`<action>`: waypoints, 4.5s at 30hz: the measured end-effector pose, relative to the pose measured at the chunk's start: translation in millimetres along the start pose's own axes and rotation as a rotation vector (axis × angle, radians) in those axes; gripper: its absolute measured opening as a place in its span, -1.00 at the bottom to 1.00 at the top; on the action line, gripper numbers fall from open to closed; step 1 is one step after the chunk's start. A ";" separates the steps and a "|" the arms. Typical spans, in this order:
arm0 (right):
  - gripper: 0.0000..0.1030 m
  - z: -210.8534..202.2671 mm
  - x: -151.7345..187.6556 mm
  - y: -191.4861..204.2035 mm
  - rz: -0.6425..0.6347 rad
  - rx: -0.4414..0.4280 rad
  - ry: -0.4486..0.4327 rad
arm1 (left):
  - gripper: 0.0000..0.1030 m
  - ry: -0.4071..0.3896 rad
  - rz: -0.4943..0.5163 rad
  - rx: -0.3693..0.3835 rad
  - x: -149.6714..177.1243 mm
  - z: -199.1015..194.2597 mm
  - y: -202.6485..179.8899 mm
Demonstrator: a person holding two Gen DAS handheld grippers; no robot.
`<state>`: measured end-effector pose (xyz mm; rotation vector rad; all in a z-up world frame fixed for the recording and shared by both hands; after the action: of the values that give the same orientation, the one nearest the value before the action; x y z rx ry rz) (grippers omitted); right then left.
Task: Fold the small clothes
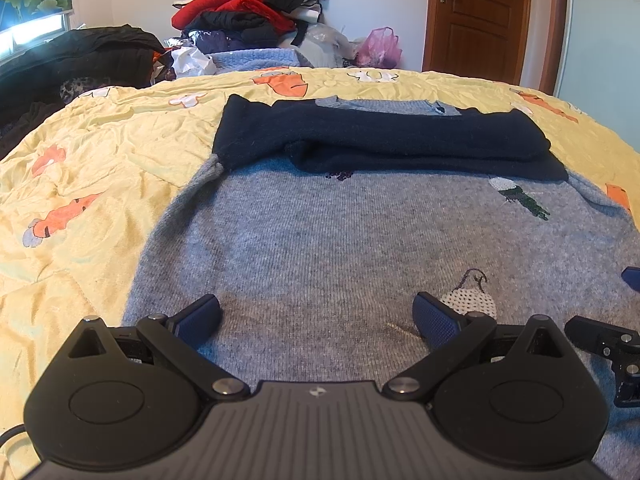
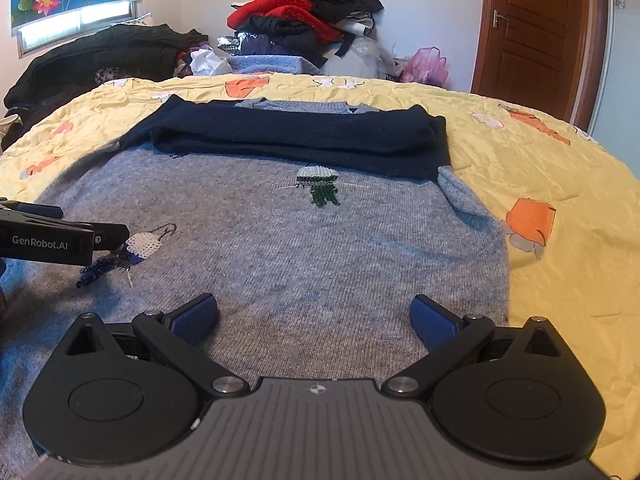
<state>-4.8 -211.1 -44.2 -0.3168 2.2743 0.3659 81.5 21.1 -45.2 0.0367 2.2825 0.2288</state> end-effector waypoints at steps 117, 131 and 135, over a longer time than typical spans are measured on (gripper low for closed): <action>1.00 -42.4 35.8 23.6 -0.008 0.005 0.013 | 1.00 -0.011 0.026 0.029 63.1 -69.7 16.5; 1.00 -110.9 83.7 39.1 -0.061 -0.096 0.107 | 1.00 0.012 0.049 0.020 106.8 -123.2 61.4; 0.98 -156.9 90.5 17.3 0.115 -0.225 0.103 | 1.00 0.047 -0.024 -0.018 122.2 -126.1 101.8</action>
<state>-176.0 -261.3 -8.2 -0.3258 2.3616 0.6820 -98.6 114.2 -36.6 -0.0057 2.3262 0.2402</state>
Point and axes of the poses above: each gripper's, at about its wrist camera, not at the fingertips, and z roughly the way its jaws point, y to its left, x to its underside, the point moved 8 cm from there along z, roughly the way its jaws point, and after that the axes turned 14 degrees about -x, right-handed, at the moved point
